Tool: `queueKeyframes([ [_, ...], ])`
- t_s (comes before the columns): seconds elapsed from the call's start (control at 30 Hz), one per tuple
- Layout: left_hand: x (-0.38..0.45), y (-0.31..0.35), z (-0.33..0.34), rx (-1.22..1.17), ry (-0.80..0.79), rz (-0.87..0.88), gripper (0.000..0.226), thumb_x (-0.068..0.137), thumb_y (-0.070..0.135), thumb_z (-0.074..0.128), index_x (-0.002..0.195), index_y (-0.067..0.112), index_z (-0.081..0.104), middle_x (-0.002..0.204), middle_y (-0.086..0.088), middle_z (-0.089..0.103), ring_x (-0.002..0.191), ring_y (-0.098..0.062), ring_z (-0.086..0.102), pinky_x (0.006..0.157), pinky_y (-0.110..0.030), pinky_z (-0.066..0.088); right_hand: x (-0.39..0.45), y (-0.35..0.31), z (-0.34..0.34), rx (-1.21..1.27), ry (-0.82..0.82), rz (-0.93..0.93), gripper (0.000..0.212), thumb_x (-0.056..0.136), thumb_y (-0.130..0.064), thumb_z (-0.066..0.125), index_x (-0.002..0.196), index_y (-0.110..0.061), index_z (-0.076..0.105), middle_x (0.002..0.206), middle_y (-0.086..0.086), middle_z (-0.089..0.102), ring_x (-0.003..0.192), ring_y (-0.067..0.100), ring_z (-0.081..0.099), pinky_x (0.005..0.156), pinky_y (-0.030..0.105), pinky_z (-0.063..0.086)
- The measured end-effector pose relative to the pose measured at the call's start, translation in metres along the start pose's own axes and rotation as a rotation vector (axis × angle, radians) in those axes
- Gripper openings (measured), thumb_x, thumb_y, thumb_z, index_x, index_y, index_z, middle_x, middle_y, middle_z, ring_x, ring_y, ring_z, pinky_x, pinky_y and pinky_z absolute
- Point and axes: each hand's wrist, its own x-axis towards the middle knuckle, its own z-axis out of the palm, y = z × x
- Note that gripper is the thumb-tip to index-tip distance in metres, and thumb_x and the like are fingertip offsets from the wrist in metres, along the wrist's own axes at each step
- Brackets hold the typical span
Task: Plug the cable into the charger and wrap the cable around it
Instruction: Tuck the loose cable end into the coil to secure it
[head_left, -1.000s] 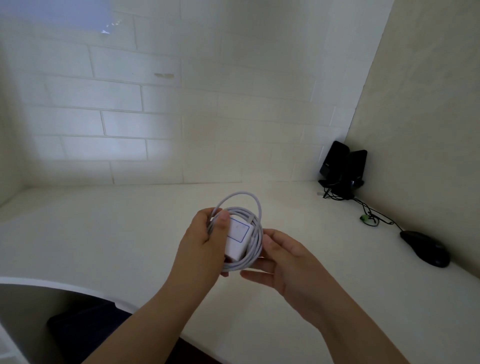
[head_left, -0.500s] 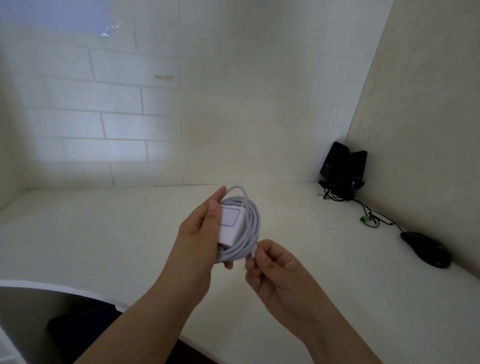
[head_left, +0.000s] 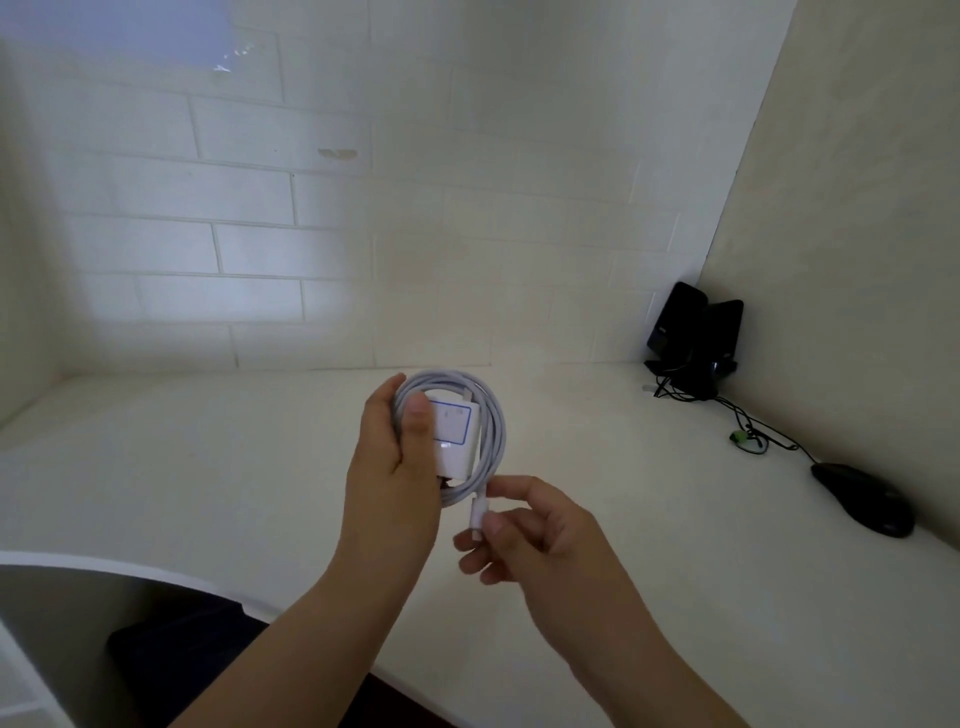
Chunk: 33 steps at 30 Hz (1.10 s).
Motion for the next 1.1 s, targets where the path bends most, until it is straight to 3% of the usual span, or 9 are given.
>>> queueKeyframes([
  [0.13,-0.005,-0.009,0.000,0.002,0.043,0.023,0.026,0.092,0.040,0.031,0.112,0.030,0.044,0.093,0.022,0.054,0.080,0.020,0.052,0.063,0.000,0.042,0.001,0.005,0.007,-0.096,-0.004,0.022,0.017,0.095,-0.008,0.056,0.090,-0.024,0.060,0.064,-0.007,0.076,0.063,0.004,0.072,0.059,0.015,0.057],
  [0.27,-0.003,-0.021,-0.001,-0.061,-0.050,-0.142,0.026,0.093,0.040,0.030,0.110,0.028,0.045,0.098,0.007,0.059,0.081,-0.006,0.056,0.053,-0.014,0.043,0.013,0.004,-0.001,-0.221,0.012,0.007,0.010,0.093,-0.035,0.056,0.088,-0.040,0.063,0.086,-0.007,0.075,0.090,0.009,0.072,0.093,0.037,0.057],
  [0.37,0.001,-0.034,0.002,-0.099,-0.170,-0.272,0.031,0.095,0.033,0.033,0.123,0.024,0.043,0.111,-0.002,0.059,0.083,-0.016,0.058,0.046,-0.014,0.045,0.023,0.009,0.002,-0.195,0.054,0.045,0.006,0.090,-0.040,0.058,0.086,-0.040,0.061,0.094,0.002,0.077,0.090,0.018,0.073,0.093,0.044,0.058],
  [0.53,0.014,-0.058,-0.014,-0.145,-0.414,-0.452,0.046,0.089,0.012,0.051,0.132,0.024,0.041,0.124,-0.005,0.060,0.109,-0.025,0.060,0.090,-0.042,0.052,0.048,0.033,0.002,-0.123,0.075,0.147,0.018,0.099,-0.030,0.049,0.088,-0.030,0.064,0.101,0.010,0.074,0.088,0.022,0.070,0.089,0.041,0.056],
  [0.67,0.034,-0.074,-0.024,-0.065,-0.227,-0.542,0.068,0.078,0.013,0.069,0.135,0.007,0.032,0.109,-0.011,0.063,0.093,-0.025,0.065,0.085,-0.038,0.053,0.081,0.044,0.015,-0.101,0.043,0.261,0.017,0.100,-0.023,0.051,0.116,-0.018,0.052,0.097,0.021,0.071,0.070,0.016,0.066,0.071,0.028,0.058],
  [0.77,0.068,-0.090,-0.033,0.155,-0.161,-0.457,0.047,0.071,0.024,0.075,0.108,0.002,0.058,0.092,-0.013,0.070,0.082,-0.025,0.068,0.081,-0.043,0.056,0.124,0.050,0.032,-0.234,0.132,0.248,0.032,0.094,-0.027,0.060,0.119,-0.008,0.053,0.098,0.015,0.072,0.073,0.022,0.071,0.073,0.038,0.063],
  [0.83,0.096,-0.096,-0.038,0.321,-0.167,-0.341,0.031,0.069,0.034,0.073,0.087,0.010,0.067,0.082,-0.010,0.072,0.077,-0.025,0.068,0.076,-0.042,0.056,0.153,0.044,0.042,-0.345,0.160,0.179,0.033,0.093,-0.031,0.062,0.117,-0.009,0.055,0.097,0.008,0.070,0.068,0.016,0.068,0.065,0.020,0.059],
  [0.97,0.150,-0.108,-0.036,0.617,-0.176,-0.179,0.026,0.081,0.034,0.061,0.086,0.008,0.065,0.078,-0.006,0.063,0.074,-0.022,0.056,0.061,-0.027,0.037,0.202,0.038,0.057,-0.417,0.218,0.122,0.035,0.090,-0.033,0.064,0.116,-0.010,0.055,0.109,0.011,0.072,0.093,0.029,0.070,0.082,0.030,0.053],
  [1.1,0.178,-0.129,-0.026,0.725,-0.155,-0.156,0.028,0.086,0.029,0.054,0.100,0.007,0.064,0.096,-0.012,0.067,0.088,-0.026,0.060,0.076,-0.031,0.044,0.234,0.052,0.067,-0.634,0.222,0.134,0.035,0.091,-0.040,0.060,0.108,-0.009,0.061,0.111,0.010,0.069,0.105,0.028,0.061,0.089,0.035,0.050],
])
